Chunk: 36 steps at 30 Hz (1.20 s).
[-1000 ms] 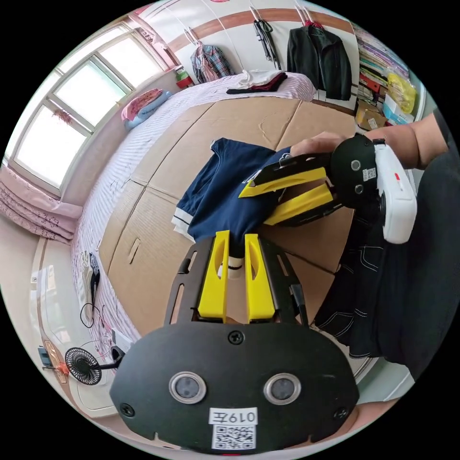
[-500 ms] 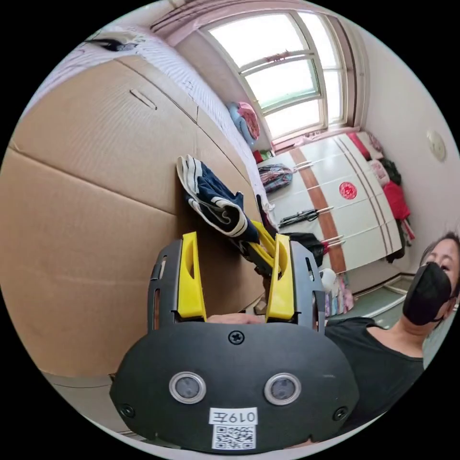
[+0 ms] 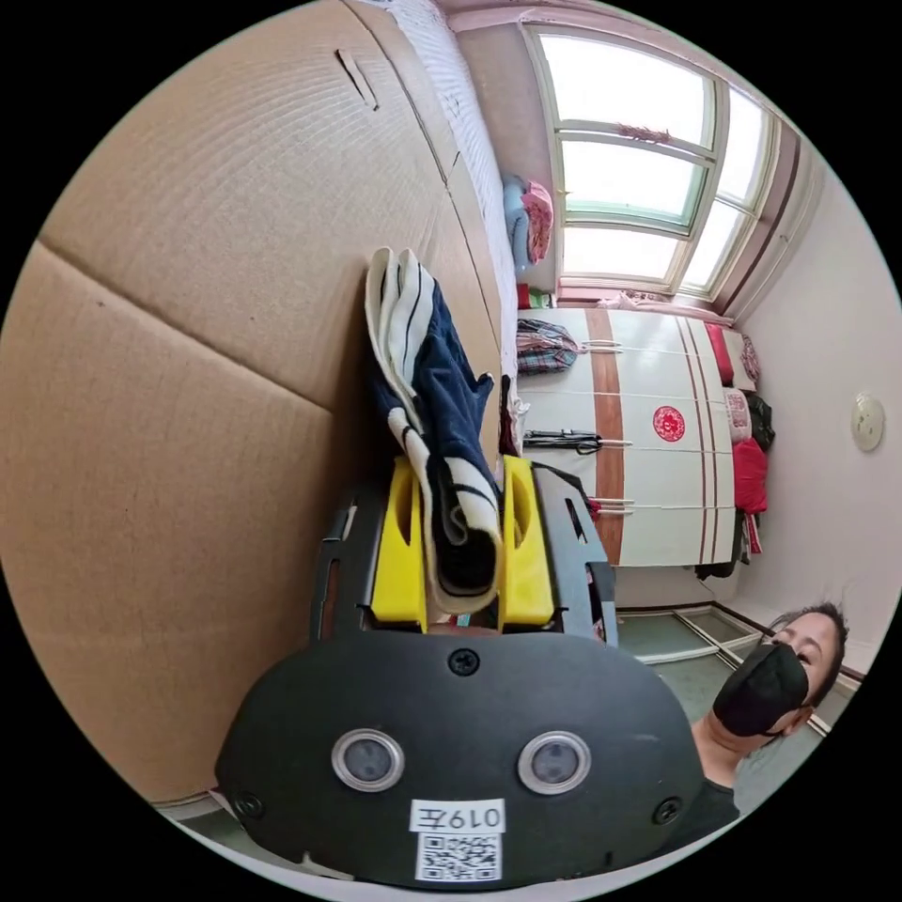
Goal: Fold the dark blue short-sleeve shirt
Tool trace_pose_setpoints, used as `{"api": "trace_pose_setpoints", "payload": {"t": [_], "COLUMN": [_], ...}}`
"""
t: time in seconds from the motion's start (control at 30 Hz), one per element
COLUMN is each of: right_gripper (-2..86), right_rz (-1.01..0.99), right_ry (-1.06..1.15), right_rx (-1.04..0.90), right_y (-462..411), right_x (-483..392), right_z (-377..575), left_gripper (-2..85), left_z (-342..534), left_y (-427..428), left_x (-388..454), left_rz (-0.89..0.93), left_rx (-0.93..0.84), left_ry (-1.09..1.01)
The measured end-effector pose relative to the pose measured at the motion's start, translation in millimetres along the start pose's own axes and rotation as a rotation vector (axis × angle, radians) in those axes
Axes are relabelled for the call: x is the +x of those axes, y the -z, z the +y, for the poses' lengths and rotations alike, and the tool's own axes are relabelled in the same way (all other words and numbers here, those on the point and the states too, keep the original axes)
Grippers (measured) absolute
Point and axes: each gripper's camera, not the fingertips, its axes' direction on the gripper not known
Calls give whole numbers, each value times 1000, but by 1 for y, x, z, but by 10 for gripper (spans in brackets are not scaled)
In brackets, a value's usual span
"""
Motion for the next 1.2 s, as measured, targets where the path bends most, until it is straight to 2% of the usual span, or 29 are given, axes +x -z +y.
{"api": "trace_pose_setpoints", "payload": {"t": [0.2, 0.43, 0.63, 0.8, 1.0, 1.2], "right_gripper": [116, 134, 132, 94, 84, 81], "right_rz": [93, 289, 330, 346, 412, 513], "right_ry": [45, 161, 189, 255, 233, 239], "right_rx": [-89, -335, -386, -403, -360, -396], "right_y": [2, -24, -47, -51, -11, 46], "right_x": [-11, -9, 3, 18, 89, 197], "right_z": [9, 28, -2, -17, -28, -11], "left_gripper": [69, 53, 48, 48, 57, 71], "left_z": [-33, -66, -86, -93, -100, -108], "left_y": [-9, -32, -59, -87, -144, -250], "left_x": [9, 16, 16, 15, 46, 117], "left_rz": [-29, 45, 70, 34, 18, 81], "left_rx": [-18, -52, -59, -61, -113, -224], "left_ry": [-16, -34, -26, -52, -166, -328]}}
